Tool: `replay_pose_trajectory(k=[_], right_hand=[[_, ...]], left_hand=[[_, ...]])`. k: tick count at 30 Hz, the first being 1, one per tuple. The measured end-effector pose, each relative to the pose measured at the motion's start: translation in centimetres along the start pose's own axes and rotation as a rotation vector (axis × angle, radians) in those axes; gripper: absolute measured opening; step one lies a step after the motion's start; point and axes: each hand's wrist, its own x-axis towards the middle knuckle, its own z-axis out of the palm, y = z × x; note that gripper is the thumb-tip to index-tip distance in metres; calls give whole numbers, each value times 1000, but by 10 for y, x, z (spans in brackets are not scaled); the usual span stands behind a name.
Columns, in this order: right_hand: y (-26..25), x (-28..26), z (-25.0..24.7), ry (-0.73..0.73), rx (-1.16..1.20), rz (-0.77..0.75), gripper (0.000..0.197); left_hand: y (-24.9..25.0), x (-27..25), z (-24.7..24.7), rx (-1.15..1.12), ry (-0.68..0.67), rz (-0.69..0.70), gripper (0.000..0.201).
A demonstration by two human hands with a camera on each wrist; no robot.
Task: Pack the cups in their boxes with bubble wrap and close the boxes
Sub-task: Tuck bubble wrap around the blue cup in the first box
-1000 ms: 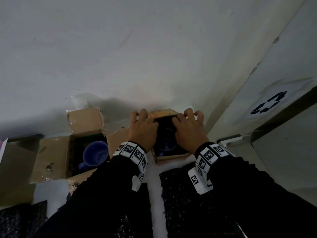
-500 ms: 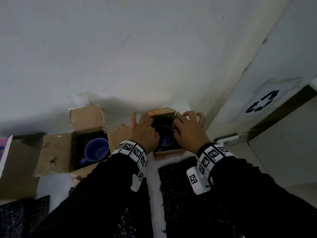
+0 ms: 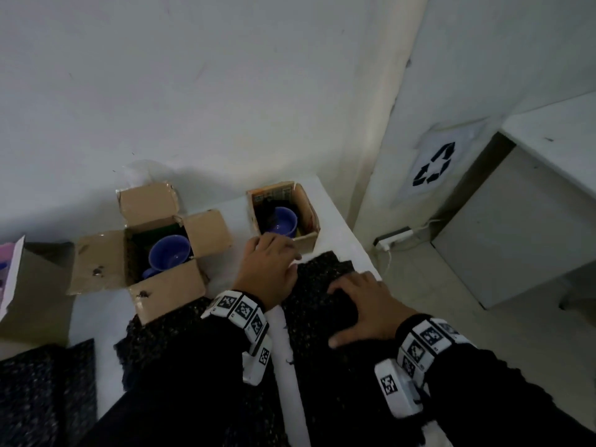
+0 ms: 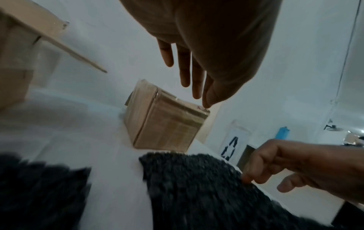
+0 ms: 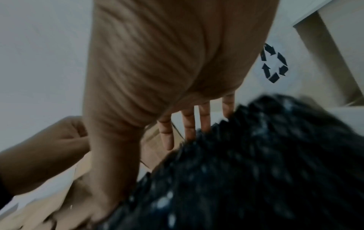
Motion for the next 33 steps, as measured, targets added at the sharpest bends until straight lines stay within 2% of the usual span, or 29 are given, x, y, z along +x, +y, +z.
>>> replay_pose_trajectory(k=[2,4,8,10,12,16,18,20,25,28,29,30,32,33], right_hand=[[2,-17,22,-75,-83,28,91],[6,-26,37,-38,-119,34,77],[11,-37,44,213,-7,30,29],[13,-41,43,343,-5,67,19],[12,-44,35,435,129,125,17],[5,-46,11,525,502,229,23],[4,-43,5,562,639,260,21],[3,-38,1,611,736,287,21],[7,-31,-10,867,760,342,20],[1,-30,-26,817,965,307,10],[-3,-31,-31,754,1032,282,17],[-3,-31,-36,674,1030,251,35],[-1,-27,-42,509,820,216,67],[-1,-23,-44,435,692,204,68]], left_hand=[[13,-17,9,-54,-54,42,25],[23,-34,20,-66,-121,72,28],[41,-56,33,-119,-253,62,38],[49,-62,36,-187,-301,19,41],[57,-65,35,-294,-304,-49,50],[67,-67,28,-627,-304,-197,59],[69,-66,24,-641,-291,-193,54],[69,-63,26,-603,-217,-192,41],[58,-52,19,-639,-87,-239,52],[49,-45,9,-617,20,-257,34],[47,-42,4,-613,63,-270,28],[44,-39,-1,-605,105,-276,25],[37,-32,-11,-571,153,-279,36],[33,-29,-15,-548,156,-279,41]])
